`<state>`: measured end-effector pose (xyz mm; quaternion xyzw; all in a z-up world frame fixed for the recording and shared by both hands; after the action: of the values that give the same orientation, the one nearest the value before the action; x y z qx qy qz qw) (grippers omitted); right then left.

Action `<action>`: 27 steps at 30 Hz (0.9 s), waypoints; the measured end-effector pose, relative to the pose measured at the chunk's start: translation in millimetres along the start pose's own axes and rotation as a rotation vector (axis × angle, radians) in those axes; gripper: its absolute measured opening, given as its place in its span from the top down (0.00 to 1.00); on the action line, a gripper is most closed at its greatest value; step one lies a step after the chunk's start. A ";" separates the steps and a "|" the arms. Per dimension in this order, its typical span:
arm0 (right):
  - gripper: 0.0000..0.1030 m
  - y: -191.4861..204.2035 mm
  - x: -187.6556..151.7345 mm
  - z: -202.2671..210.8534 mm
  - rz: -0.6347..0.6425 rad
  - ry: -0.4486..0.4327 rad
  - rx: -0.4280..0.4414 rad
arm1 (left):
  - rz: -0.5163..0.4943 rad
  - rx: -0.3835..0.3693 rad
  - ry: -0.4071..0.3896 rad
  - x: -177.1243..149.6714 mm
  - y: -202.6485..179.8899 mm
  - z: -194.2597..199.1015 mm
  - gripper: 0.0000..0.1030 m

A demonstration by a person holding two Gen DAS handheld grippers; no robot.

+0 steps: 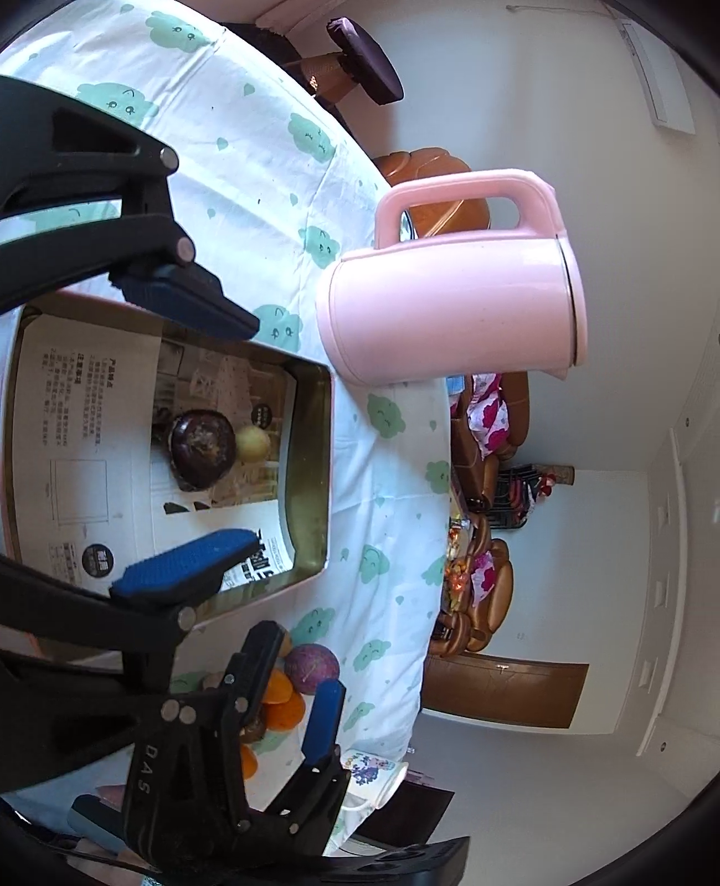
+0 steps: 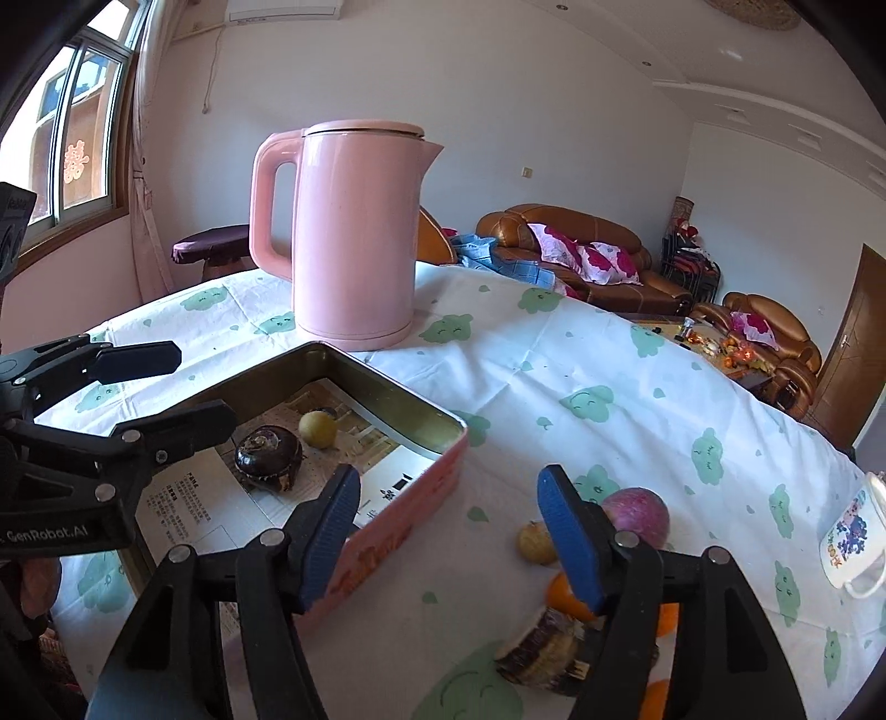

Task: Organize fruits
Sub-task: 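Move both open tools back over the fruit pile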

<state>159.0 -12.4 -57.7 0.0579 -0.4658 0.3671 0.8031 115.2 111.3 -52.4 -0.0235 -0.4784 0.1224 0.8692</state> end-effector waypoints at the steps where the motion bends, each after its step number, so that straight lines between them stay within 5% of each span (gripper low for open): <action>1: 0.32 -6.9 -5.2 8.0 -0.010 -0.001 -0.016 | -0.004 -0.013 -0.006 0.2 -6.4 3.6 0.29; 12: 0.31 -89.7 -91.1 82.4 -0.198 0.045 -0.217 | -0.104 -0.142 0.030 -21.4 -92.3 7.8 0.26; 27: 0.31 -106.2 -127.2 73.9 -0.270 0.126 -0.170 | -0.179 -0.186 0.160 -56.8 -154.7 -25.8 0.26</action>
<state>137.5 -189.5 -90.4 0.0286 -0.4321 0.2180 0.8746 137.2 -50.0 -88.9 -0.0707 -0.4172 -0.0027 0.9060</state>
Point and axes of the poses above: each gripper's, at about its wrist camera, not at the fingertips, and z roughly against the way its jaws point, y to its left, x to its top, the point moved 6 cm from there along -z, roughly the way its jaws point, and after that the axes turned 9 degrees about z, right-handed, at the moved point
